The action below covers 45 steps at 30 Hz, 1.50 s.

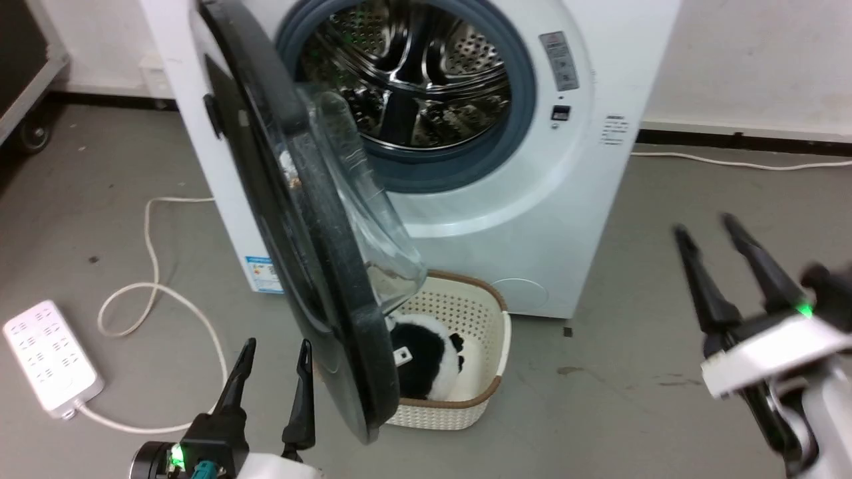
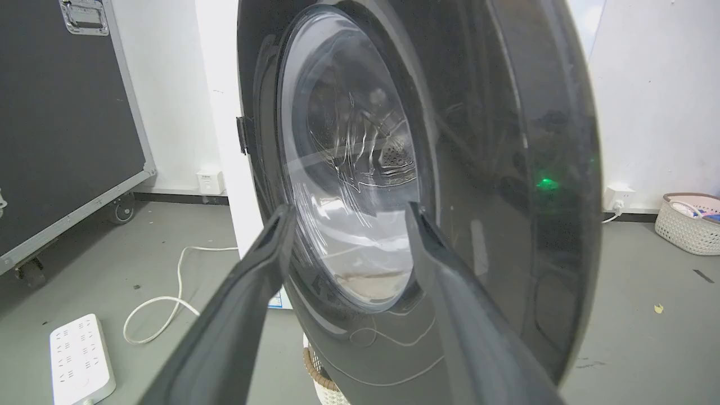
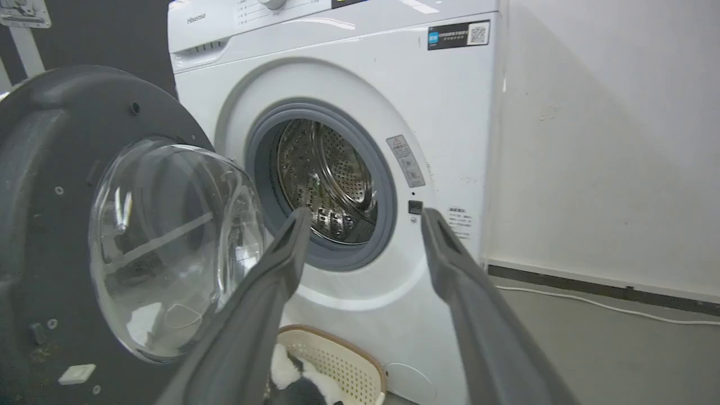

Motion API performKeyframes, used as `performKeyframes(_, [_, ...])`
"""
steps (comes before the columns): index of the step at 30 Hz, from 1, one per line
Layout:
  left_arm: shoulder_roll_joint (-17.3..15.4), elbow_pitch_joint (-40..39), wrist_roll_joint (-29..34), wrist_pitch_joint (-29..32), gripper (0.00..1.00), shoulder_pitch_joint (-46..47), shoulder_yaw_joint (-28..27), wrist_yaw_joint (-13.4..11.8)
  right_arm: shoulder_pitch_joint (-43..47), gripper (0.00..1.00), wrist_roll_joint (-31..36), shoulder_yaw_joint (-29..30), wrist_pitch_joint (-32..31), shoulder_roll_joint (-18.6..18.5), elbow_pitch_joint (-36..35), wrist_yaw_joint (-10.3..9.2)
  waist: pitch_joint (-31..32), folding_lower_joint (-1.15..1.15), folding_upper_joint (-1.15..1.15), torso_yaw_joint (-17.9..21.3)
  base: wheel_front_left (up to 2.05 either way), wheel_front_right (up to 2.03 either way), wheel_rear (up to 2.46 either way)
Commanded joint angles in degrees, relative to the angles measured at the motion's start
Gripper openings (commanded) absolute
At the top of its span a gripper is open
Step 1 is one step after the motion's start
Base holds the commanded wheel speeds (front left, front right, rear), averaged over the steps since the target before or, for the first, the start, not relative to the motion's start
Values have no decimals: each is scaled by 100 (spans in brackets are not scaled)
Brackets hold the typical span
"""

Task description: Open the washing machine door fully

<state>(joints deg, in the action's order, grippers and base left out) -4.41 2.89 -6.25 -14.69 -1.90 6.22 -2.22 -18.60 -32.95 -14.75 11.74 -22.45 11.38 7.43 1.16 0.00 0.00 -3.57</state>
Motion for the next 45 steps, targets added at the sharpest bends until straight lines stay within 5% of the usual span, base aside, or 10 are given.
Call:
performKeyframes(1, [-22,-37,-32,-30,100,-81,-24,43,280,100,350,229,60,168,-149,6,28,0,0,84,0,0,0])
performKeyframes(6, [-23,-81,-9,-30,100,-159,-46,71,1381,100,1874,1227,75,1047,-983,6,53,0,0,192,0,0,0])
performKeyframes(11, [-20,-72,10,-30,100,-228,-62,96,2276,100,2657,1603,55,1705,-1512,6,38,0,0,263,0,0,0])
performKeyframes(31, [23,134,34,-30,100,-277,-91,62,2698,100,2657,1606,54,1956,-1341,6,-5,0,0,278,0,0,0])
performKeyframes(32, [24,130,35,-30,74,-279,-90,65,2692,100,2642,1606,57,1956,-1338,6,-3,0,0,279,0,0,0])
performKeyframes(34, [20,94,51,-30,0,-270,-92,77,2677,100,2615,1600,63,1956,-1338,6,-4,0,0,281,0,0,0])
performKeyframes(45, [57,-1114,-116,-30,0,110,-706,-165,2611,100,2543,1588,89,1957,-1392,6,-45,0,0,285,0,0,0])
